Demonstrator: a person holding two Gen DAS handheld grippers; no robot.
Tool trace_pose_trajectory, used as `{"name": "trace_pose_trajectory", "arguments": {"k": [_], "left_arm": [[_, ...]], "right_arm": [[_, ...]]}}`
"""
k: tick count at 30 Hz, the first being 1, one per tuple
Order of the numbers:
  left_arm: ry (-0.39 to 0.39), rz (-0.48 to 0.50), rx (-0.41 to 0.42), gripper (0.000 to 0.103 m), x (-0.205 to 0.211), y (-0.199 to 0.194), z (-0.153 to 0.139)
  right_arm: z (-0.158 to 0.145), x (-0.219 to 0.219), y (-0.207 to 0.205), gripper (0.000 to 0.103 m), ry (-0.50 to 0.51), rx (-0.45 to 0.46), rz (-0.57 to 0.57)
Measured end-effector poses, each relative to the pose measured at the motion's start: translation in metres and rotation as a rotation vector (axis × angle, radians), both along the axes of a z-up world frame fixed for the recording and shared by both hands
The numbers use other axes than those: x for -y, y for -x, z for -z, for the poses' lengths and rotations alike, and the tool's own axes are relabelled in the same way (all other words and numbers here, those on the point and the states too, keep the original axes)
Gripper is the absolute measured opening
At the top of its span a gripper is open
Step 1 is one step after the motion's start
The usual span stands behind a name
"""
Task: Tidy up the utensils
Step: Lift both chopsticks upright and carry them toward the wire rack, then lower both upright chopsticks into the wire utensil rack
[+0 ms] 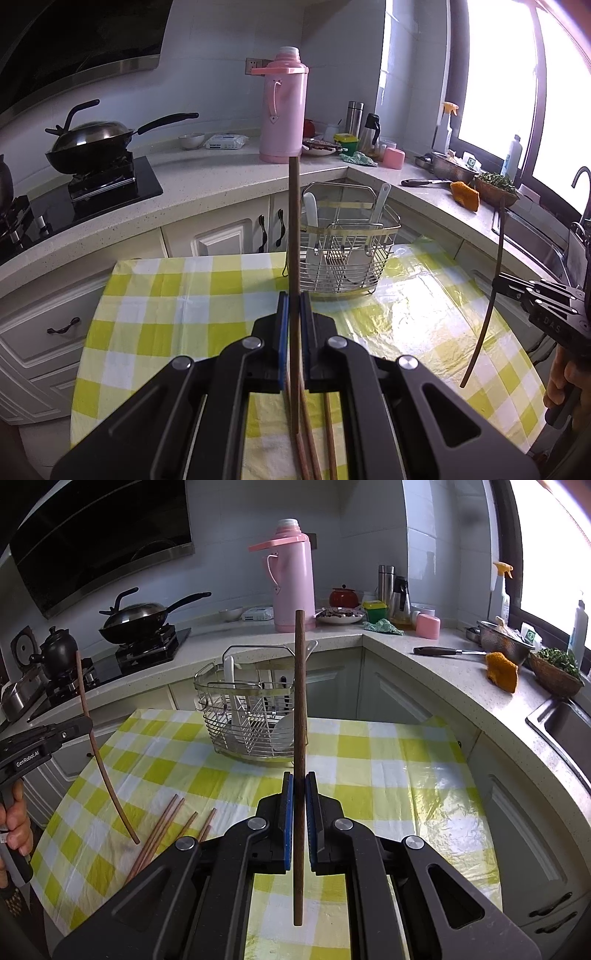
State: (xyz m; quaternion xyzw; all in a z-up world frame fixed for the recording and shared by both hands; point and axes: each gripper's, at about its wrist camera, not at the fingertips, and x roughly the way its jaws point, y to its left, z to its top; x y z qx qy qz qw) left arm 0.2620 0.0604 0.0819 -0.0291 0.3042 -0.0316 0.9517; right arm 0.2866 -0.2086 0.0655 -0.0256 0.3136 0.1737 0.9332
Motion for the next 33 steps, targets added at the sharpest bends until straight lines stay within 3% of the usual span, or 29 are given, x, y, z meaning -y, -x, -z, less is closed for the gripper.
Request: {"name": "trace_pose_trajectory", "arguments": {"k": [26, 33], "left_arm": [[-0.033, 0.087, 0.183, 0.006, 0.030, -0.121, -0.142], [-0.026, 0.089, 0.177, 0.006, 0.040, -0.165, -0.147]], "right_arm": [[-0.133, -0.047, -0.122, 0.008, -0.044, 0.114, -0.069], [-0.146, -0.069, -0.158, 0.008, -0.055, 0.125, -0.080]]}}
